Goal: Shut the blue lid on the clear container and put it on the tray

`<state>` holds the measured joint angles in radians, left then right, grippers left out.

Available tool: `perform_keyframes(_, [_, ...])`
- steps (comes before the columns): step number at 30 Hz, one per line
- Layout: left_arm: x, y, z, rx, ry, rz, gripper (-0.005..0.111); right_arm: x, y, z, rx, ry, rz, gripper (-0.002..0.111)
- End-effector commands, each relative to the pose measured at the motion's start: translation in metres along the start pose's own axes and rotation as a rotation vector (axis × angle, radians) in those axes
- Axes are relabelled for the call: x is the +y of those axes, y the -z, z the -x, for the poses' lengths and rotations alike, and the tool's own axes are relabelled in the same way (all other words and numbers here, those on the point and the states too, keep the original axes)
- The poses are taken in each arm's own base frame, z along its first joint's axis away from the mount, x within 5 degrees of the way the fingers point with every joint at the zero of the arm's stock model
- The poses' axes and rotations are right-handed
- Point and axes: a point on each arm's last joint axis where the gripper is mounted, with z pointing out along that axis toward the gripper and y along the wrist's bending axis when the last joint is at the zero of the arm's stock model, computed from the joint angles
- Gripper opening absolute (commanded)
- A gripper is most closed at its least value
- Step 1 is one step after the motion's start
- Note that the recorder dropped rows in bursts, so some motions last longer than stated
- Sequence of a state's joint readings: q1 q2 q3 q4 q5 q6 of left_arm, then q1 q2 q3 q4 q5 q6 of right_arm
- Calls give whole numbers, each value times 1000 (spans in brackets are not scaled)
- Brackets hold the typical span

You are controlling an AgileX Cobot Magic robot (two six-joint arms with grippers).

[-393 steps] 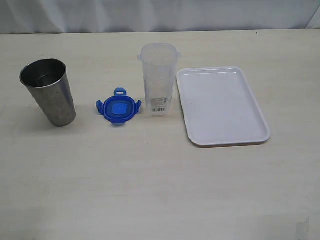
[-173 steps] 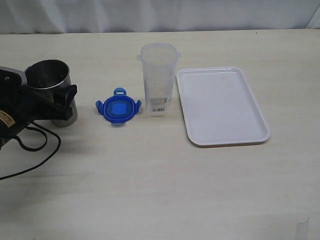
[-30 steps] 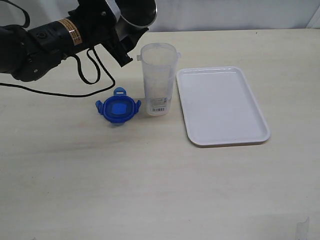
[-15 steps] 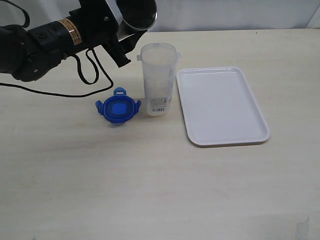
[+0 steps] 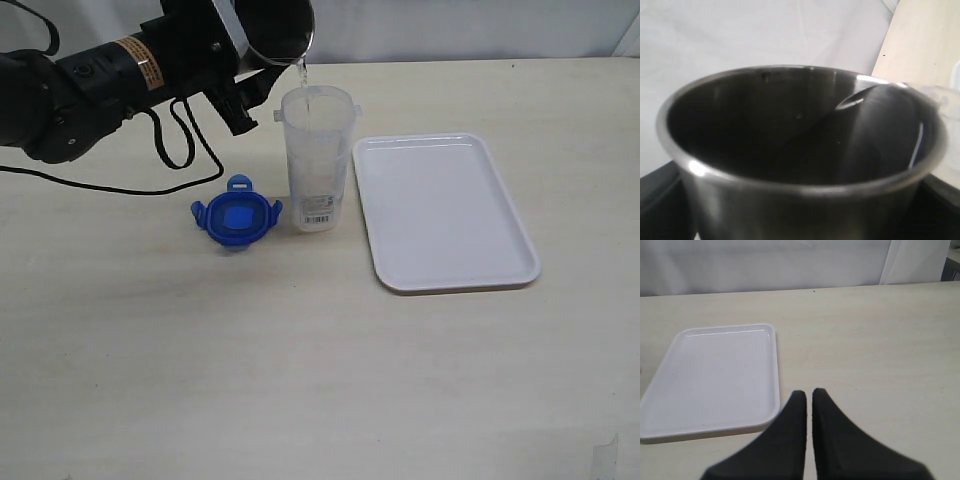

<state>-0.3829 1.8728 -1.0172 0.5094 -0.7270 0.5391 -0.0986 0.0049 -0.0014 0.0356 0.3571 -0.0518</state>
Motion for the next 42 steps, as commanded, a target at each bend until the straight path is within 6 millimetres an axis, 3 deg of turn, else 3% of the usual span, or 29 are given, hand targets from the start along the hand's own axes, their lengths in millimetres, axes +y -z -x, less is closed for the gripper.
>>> perform_keyframes(1, [14,0,12,-69,-12,75,0,0,0,1,-14,3,-3,4])
perform_keyframes(42, [14,0,12,-67,-164,82,0,0,0,1,-14,3,-3,4])
